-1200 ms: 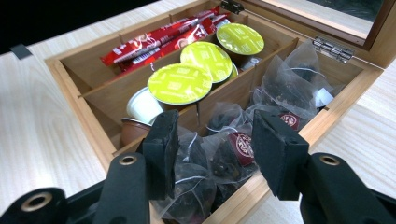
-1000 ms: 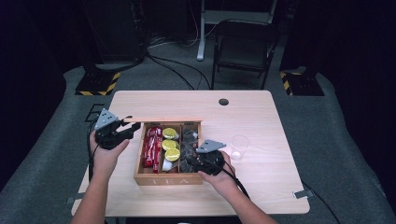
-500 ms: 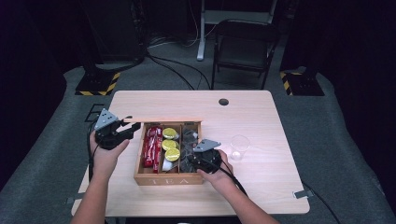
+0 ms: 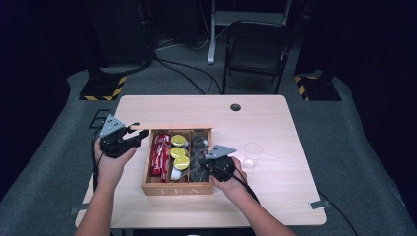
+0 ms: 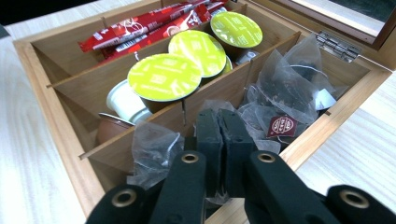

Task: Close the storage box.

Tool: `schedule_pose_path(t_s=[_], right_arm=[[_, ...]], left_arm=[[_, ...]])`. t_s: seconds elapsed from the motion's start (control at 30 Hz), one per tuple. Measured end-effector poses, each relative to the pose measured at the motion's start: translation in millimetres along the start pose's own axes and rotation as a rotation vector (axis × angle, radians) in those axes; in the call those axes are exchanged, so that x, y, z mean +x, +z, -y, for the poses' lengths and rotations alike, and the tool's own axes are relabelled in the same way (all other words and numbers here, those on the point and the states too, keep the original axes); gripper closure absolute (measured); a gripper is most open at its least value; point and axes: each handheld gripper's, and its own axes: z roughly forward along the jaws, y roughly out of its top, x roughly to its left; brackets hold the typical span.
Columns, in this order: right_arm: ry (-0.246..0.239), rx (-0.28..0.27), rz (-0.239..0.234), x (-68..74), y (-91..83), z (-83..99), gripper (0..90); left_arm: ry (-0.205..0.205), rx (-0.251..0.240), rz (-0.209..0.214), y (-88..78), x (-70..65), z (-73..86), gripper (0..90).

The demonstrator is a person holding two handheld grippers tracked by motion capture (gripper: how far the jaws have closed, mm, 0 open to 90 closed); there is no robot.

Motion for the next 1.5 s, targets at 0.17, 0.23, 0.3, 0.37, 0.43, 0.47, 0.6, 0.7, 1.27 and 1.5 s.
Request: schedule_pose_path(t_s=[0.17, 0.23, 0.3, 0.37, 0.43, 0.47, 0.6, 0.7, 1.27, 1.5], right_arm=[[0.041, -0.011, -0.013, -3.2, -2.9, -2.5, 89.8], [0.038, -0.021, -0.017, -4.1, -4.5, -5.0, 89.9], [0.044, -0.027, -0.029, -4.1, -6.4, -8.6, 90.0], [0.031, -0.039, -0.033, -4.4, -8.2, -12.7, 90.0], [0.034, -0.049, -0.037, -3.1, -10.4, -16.9, 90.0], [0.026, -0.056, -0.042, -3.2, -11.4, -18.9, 90.0], [0.028, -0.069, -0.053, -1.8, -16.7, -25.8, 90.0], [0.034, -0.08, -0.056, -2.4, -20.5, -30.1, 90.0], [0.059, -0.094, -0.044, -16.8, -45.5, -32.2, 90.0], [0.083, -0.1, -0.005, -30.5, -60.3, -28.7, 90.0]], left_arm=[[0.0, -0.001, 0.0, 0.1, 0.0, -0.1, 54.5], [0.0, -0.001, 0.0, 0.1, 0.1, -0.1, 54.5], [0.0, -0.001, 0.0, 0.1, 0.1, -0.1, 54.5], [0.001, -0.001, 0.0, 0.2, 0.2, -0.1, 54.5], [0.0, -0.002, -0.001, 0.2, -0.1, 0.1, 54.5], [-0.001, -0.003, -0.002, 0.2, -0.3, 0.2, 54.5], [-0.001, -0.005, -0.003, 0.4, -0.3, 0.2, 54.4], [-0.001, -0.004, -0.002, 0.4, -0.2, 0.1, 54.4], [-0.001, -0.004, -0.002, 0.5, -0.2, 0.2, 54.4], [0.0, -0.005, -0.003, 0.5, -0.2, 0.1, 54.4]])
